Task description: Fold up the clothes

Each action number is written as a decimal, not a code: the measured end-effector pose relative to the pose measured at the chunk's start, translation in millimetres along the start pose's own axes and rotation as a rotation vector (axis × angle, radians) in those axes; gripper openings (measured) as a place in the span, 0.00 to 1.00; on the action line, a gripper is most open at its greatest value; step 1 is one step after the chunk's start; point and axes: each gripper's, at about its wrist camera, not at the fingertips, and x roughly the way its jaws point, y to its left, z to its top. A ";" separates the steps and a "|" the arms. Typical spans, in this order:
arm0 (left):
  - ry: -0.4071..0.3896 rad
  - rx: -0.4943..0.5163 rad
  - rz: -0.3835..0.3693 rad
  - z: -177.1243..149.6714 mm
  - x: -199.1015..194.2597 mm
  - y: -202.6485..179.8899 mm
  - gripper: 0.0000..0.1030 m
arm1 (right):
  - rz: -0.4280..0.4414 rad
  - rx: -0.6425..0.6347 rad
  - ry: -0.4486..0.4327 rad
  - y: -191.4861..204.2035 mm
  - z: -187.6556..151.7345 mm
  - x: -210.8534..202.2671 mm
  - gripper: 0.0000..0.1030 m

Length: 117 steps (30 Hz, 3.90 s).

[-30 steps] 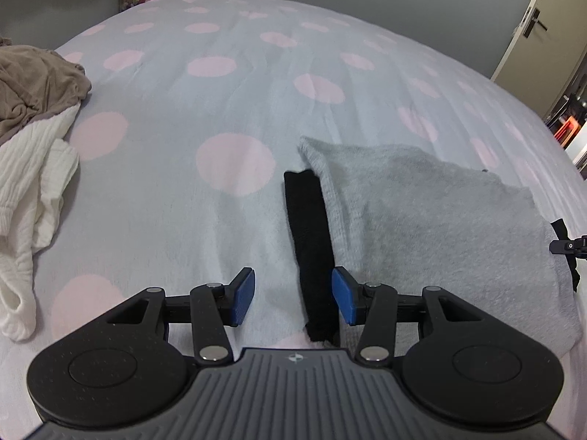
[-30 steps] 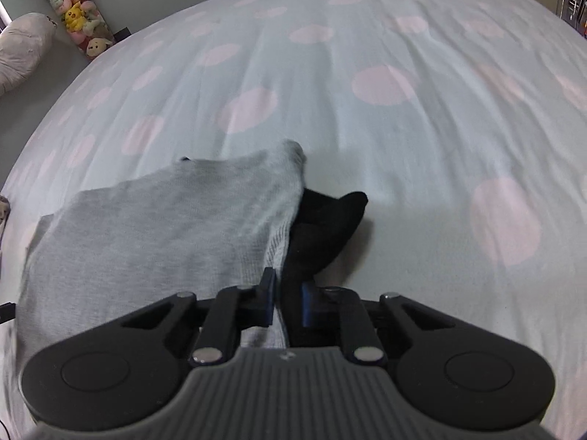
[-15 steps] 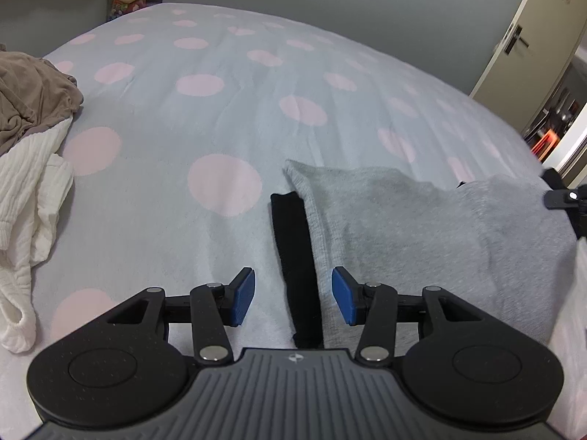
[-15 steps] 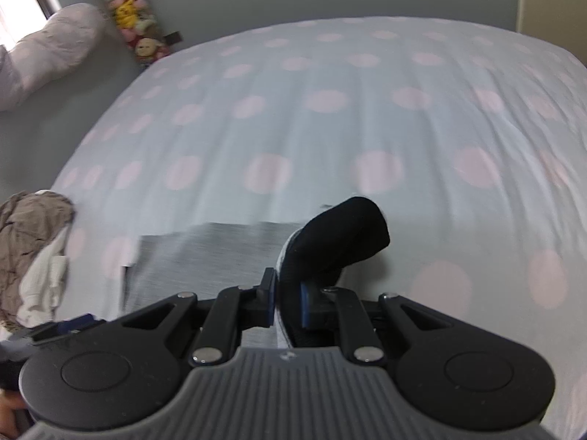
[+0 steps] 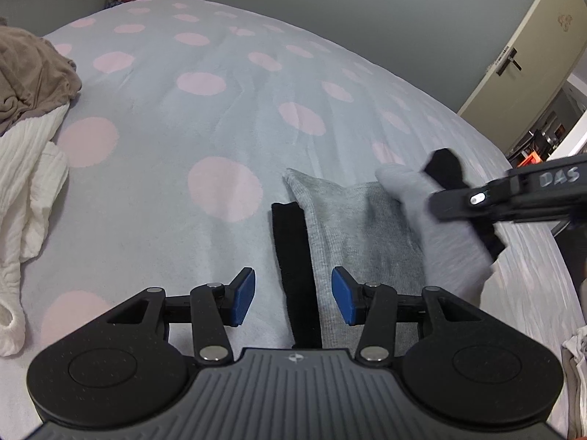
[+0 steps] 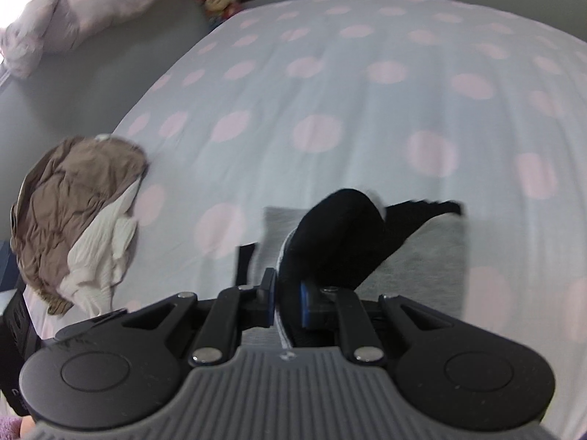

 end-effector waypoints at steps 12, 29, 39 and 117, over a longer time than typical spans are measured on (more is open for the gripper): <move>0.044 -0.007 0.030 0.2 9.9 9.3 0.42 | 0.001 -0.023 0.124 13.6 -18.6 70.4 0.19; 0.064 -0.006 -0.014 -8.1 -17.7 -11.0 0.42 | -0.046 -0.204 -0.041 -28.7 -64.1 -26.7 0.48; 0.130 0.009 -0.027 -23.6 -8.4 -22.6 0.42 | 0.072 -0.176 -0.051 -61.7 -89.7 -7.7 0.12; 0.237 -0.144 0.003 -85.5 -11.4 -37.2 0.29 | -0.405 -0.732 -0.268 -10.5 -265.9 -24.3 0.49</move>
